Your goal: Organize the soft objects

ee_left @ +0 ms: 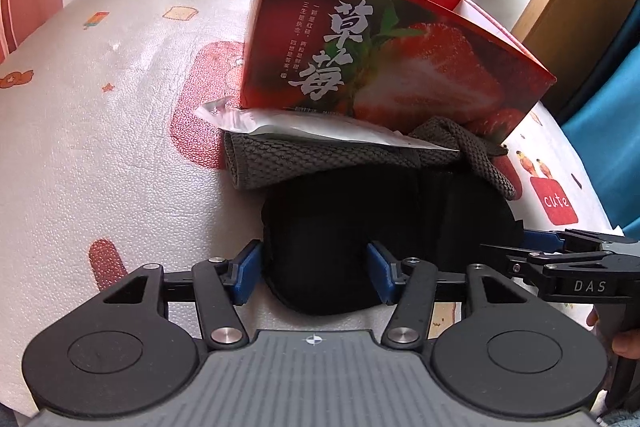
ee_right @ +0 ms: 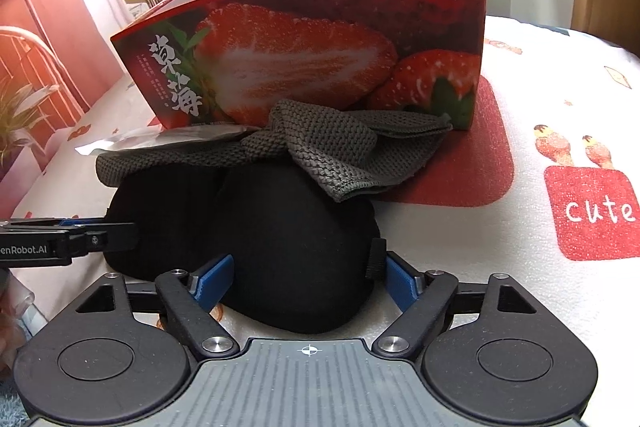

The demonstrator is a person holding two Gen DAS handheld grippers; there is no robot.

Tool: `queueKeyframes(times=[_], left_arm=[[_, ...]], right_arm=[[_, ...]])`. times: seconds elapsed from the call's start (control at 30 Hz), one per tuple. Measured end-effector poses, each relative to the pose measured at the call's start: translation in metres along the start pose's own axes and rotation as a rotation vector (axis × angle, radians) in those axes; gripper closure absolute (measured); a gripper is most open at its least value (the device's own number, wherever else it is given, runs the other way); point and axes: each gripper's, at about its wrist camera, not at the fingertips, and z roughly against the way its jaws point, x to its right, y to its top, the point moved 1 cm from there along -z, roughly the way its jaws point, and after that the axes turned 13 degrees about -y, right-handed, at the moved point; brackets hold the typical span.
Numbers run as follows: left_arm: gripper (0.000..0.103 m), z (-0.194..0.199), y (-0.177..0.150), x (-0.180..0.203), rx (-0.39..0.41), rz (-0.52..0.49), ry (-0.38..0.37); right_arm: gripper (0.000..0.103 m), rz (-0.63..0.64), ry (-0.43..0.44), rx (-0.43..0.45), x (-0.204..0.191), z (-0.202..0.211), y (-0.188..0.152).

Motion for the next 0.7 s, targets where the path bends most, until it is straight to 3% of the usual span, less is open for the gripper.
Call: queueKeyframes(times=[0.17,0.4,0.7], left_arm=[[0.044,-0.002,0.001,0.002,-0.004,-0.002,0.001],[0.045,0.005,0.003,0.008,0.008,-0.036,-0.02],[0.063,0.018,0.005,0.014,0.038,-0.051,-0.016]], right_arm=[[0.037,0.009,-0.003,0.007,-0.001,0.002,0.0],[0.043,0.062,-0.037,0.055,-0.005,0.013,0.003],[0.049,0.131,-0.056,0.158,-0.012,0.036,0.011]])
